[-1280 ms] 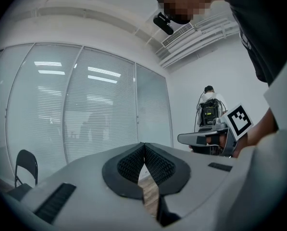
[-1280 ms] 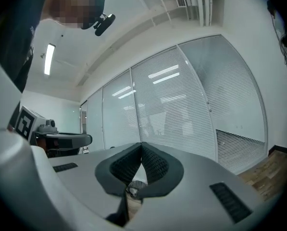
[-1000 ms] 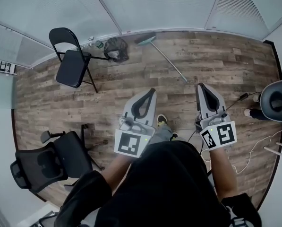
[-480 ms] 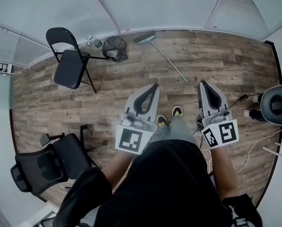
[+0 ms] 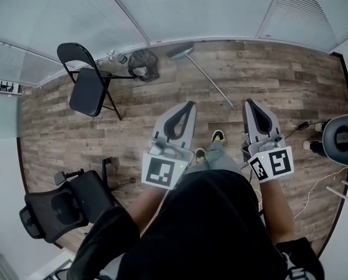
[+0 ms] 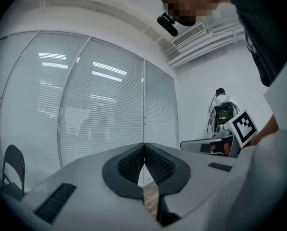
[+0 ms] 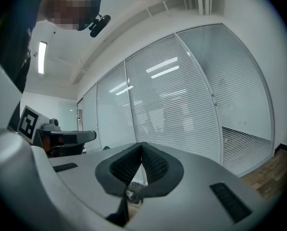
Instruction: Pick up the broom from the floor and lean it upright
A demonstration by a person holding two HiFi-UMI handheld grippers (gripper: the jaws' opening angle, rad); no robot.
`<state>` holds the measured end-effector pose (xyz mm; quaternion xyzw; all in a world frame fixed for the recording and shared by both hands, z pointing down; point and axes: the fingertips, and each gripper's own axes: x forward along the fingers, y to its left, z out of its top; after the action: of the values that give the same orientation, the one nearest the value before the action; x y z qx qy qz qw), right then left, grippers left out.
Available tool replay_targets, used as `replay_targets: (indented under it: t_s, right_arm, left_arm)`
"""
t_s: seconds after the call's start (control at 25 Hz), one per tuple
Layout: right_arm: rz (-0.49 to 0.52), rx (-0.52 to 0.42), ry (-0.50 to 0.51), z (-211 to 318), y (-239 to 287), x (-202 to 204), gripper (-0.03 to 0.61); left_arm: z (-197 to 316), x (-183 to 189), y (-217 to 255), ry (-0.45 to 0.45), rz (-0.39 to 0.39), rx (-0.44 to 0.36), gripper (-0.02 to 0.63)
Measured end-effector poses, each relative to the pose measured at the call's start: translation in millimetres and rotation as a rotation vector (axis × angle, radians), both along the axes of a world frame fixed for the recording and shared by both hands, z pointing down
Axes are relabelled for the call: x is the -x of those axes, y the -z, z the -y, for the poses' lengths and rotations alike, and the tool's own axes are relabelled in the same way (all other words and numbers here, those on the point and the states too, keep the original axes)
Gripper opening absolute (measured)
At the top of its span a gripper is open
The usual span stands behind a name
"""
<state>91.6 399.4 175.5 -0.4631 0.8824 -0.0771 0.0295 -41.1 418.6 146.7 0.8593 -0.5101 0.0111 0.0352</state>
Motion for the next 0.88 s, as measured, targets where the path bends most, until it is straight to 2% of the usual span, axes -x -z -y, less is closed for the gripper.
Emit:
replay_targets:
  t_s: [0.36,0.88]
  right_arm:
    - [0.046,-0.017,0.0,69.3,1.3,-43.6,0.015]
    - [0.106,0.012,0.008,112.0,-9.5,-71.1,0.015]
  left_arm:
    - [70.8,-46.9,7.2,-0.008,0.057,-0.013,0.02]
    - [105.8,-81.7,8.6,-0.008,0.082,0.005,0.02]
